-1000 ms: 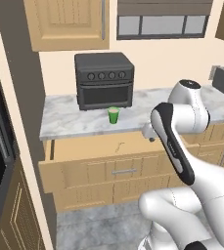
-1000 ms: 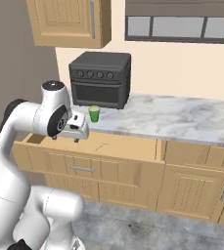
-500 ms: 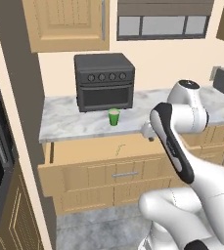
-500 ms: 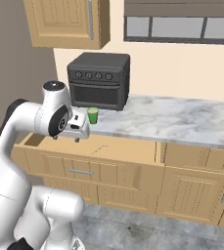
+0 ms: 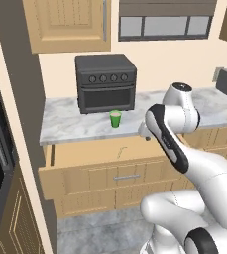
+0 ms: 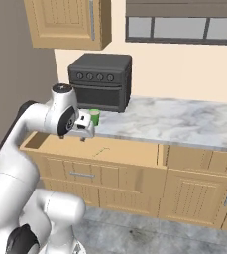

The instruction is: Pick up the straw from the left drawer and put it inside the smoothie cup.

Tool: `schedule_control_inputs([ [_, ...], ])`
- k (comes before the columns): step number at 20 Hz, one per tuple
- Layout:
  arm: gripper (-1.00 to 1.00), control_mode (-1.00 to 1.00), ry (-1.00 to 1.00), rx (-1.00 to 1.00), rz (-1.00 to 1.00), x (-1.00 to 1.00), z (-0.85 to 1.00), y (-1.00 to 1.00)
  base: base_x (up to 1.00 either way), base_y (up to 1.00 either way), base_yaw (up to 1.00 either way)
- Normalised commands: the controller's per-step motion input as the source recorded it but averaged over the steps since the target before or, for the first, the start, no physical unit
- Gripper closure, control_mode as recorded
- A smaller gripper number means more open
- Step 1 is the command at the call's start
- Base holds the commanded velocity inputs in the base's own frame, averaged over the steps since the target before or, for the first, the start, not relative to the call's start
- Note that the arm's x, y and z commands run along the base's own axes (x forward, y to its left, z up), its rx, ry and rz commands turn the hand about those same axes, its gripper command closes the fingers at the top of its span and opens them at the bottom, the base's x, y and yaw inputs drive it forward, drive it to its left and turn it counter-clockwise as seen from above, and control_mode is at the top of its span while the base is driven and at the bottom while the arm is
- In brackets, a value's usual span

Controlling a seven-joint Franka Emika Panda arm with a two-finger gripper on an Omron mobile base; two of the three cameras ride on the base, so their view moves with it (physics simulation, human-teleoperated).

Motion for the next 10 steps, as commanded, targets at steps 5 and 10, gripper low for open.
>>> schedule_control_inputs([
  [5, -1.00, -1.00, 0.01, -0.01, -0.01, 0.37, -0.32, 0.00, 0.00, 0.00, 0.00],
  [10, -1.00, -1.00, 0.04, -0.02, 0.00, 0.27, -0.42, 0.00, 0.00, 0.00, 0.00],
])
